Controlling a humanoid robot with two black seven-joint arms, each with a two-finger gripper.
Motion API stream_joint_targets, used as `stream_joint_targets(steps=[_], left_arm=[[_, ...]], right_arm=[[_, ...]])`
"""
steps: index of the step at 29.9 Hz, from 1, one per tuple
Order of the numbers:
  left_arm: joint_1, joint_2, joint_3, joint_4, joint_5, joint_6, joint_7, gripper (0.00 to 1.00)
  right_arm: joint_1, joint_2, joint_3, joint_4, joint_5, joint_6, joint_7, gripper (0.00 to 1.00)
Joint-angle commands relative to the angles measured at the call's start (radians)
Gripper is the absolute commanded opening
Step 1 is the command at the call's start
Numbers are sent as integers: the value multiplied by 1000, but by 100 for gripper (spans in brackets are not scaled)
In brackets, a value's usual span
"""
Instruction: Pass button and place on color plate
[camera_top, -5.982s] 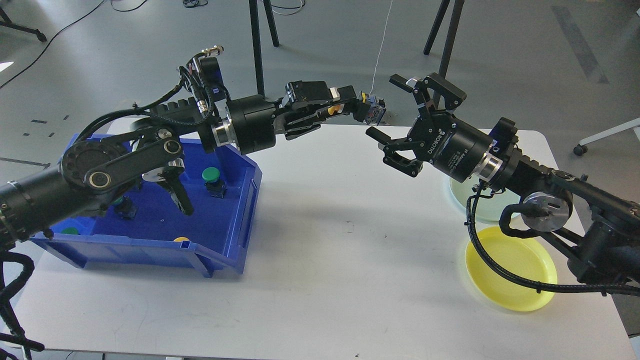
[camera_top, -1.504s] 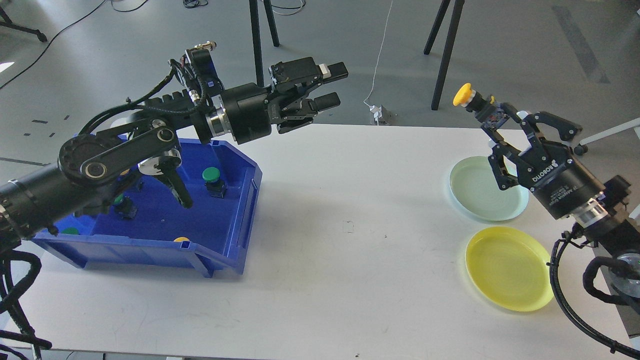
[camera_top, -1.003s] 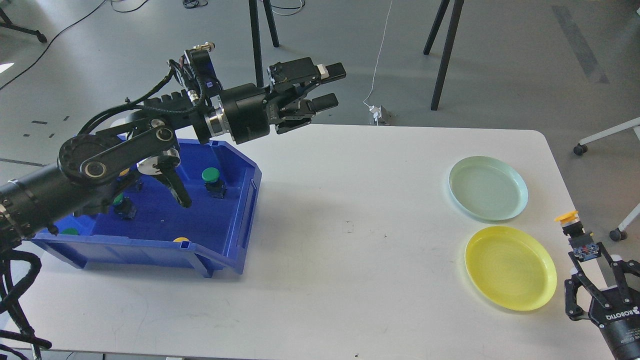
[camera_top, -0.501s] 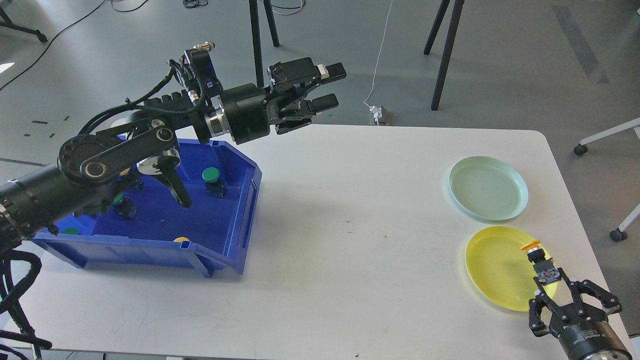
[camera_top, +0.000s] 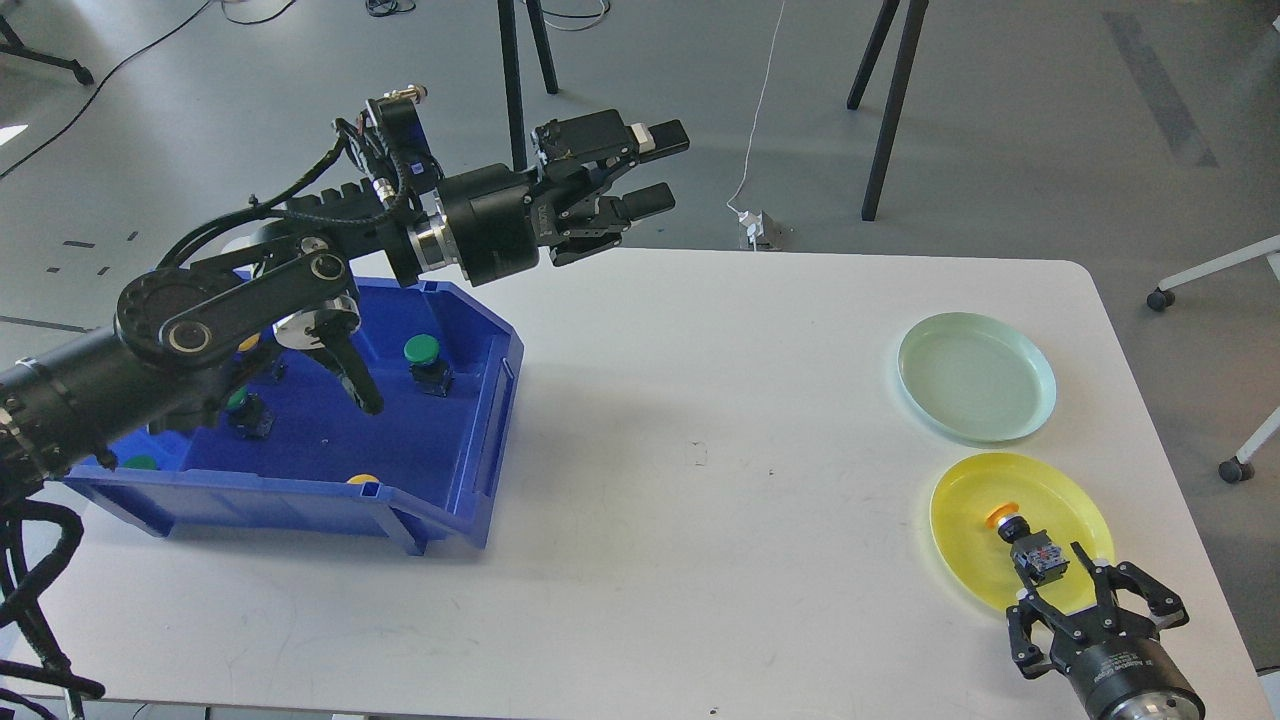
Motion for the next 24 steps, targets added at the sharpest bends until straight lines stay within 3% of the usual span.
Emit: stream_joint_targets(steps=[1, 2, 8, 16, 21, 24], left_arm=[[0, 1, 0, 1, -35, 10, 0, 92], [0, 2, 0, 1, -46, 12, 0, 98], [37, 96, -8, -17, -52, -1, 0, 99], [52, 436, -3, -148, 87, -3, 0, 99], [54, 582, 0, -154, 383, -3, 0, 99], [63, 634, 0, -142, 638, -3, 0, 98]], right_arm=[[-2, -7, 29, 32, 4, 21, 0, 98], [-2, -10, 43, 41, 4, 33, 0, 98], [15, -53, 138, 97, 4, 108, -21, 98], [370, -200, 141, 16, -18, 165, -210, 99], [617, -265, -19, -89, -18, 179, -217, 99], [675, -266, -81, -107, -18, 179, -213, 99]])
